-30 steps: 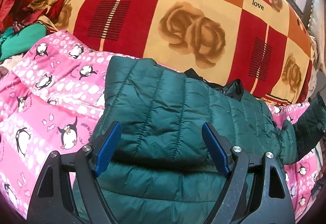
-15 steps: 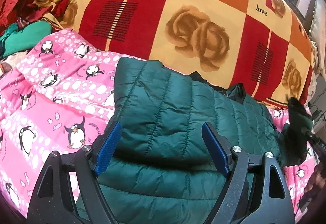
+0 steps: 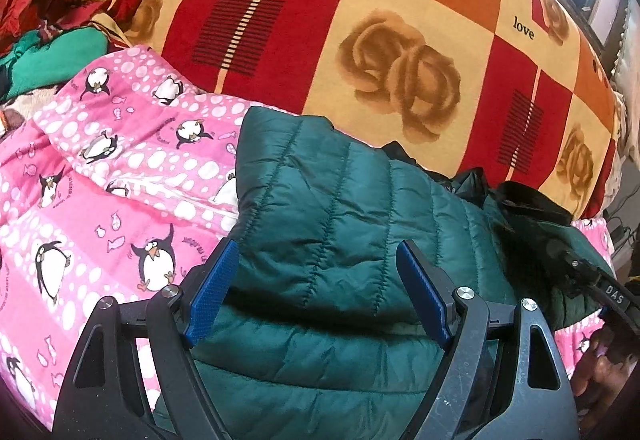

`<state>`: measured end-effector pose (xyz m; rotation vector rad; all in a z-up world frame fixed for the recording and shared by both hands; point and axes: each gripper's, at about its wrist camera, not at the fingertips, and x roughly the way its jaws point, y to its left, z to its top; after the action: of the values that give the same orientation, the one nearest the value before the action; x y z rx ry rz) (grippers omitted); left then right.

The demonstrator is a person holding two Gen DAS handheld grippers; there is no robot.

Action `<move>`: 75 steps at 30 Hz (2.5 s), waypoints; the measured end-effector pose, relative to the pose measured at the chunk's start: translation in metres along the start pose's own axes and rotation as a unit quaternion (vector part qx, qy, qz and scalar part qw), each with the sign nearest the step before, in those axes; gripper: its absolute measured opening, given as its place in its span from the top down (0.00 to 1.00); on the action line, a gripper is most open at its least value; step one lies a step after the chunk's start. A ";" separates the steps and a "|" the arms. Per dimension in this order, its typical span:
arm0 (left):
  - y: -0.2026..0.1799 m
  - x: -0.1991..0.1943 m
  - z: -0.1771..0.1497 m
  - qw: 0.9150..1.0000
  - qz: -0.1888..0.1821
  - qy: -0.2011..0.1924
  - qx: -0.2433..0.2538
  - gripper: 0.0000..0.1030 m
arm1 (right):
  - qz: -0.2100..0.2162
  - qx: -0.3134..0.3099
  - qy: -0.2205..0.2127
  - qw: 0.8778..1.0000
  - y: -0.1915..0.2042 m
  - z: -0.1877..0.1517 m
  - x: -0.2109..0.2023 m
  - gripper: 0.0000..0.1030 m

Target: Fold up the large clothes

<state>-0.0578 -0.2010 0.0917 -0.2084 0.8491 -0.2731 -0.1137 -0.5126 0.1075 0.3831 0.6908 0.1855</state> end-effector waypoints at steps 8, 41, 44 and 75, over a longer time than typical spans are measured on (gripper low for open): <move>0.008 0.002 0.001 1.000 -0.009 0.002 -0.012 0.21 | 0.026 0.011 0.058 0.998 0.035 -0.015 0.058 0.88; -0.128 0.061 0.003 0.992 -0.082 0.100 0.003 0.46 | -0.086 0.038 -0.049 0.994 -0.075 -0.001 -0.132 0.37; -0.132 0.060 0.009 0.993 -0.057 0.098 0.033 0.77 | -0.093 0.054 -0.043 0.993 -0.090 -0.004 -0.125 0.37; -0.006 0.025 0.025 0.999 0.032 0.011 0.035 0.88 | -0.096 -0.062 0.076 0.991 -0.023 -0.023 0.038 0.36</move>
<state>-0.0238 -0.2132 0.0919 -0.1131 0.8647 -0.2444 -0.0983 -0.5159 0.0601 0.1832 0.8563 0.0749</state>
